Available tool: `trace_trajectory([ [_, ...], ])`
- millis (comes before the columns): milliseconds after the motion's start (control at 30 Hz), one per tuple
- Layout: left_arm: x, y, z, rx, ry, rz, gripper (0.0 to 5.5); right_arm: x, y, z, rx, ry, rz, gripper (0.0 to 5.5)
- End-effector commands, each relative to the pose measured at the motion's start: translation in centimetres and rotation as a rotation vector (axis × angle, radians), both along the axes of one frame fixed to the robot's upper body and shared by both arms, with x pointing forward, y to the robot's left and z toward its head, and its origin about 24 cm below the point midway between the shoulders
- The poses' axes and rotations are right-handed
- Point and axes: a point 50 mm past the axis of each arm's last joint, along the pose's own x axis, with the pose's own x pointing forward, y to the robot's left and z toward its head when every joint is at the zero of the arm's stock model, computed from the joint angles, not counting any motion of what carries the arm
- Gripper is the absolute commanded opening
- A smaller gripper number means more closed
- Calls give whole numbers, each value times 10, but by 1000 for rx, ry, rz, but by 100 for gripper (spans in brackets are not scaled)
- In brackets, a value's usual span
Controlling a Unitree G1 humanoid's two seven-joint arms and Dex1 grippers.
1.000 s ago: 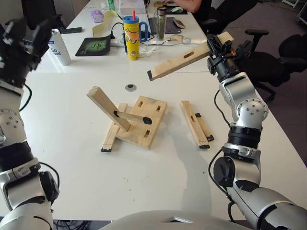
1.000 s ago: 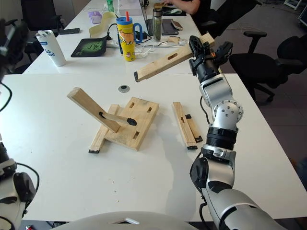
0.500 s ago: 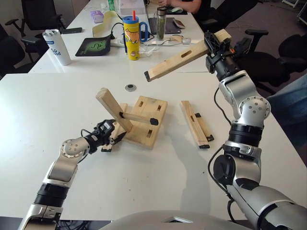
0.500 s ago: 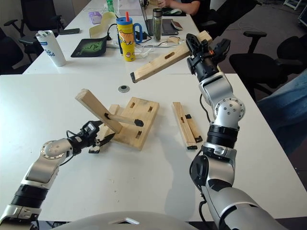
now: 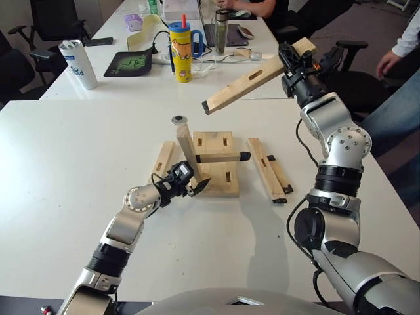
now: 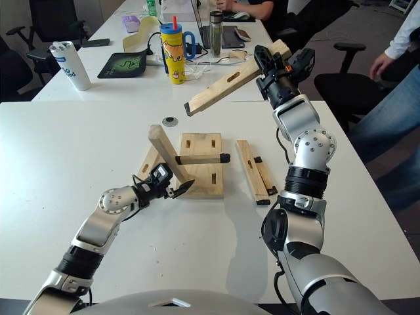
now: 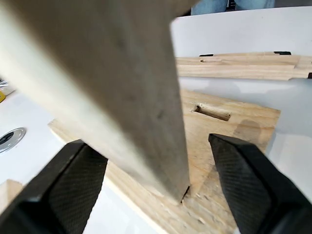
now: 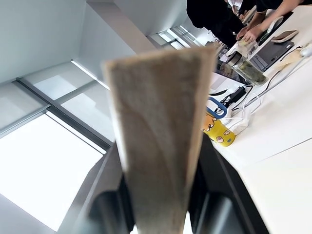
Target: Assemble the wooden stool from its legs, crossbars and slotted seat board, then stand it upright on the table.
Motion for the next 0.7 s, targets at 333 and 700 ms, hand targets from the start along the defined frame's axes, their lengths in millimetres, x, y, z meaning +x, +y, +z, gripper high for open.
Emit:
trace_trajectory([
  [333,35,-15,9,-22,-78,27,360,-1,-26,3,-159,-26,-121,103],
  [700,36,-3,6,-34,-98,79,360,-31,-34,-41,-516,200,-194,103],
])
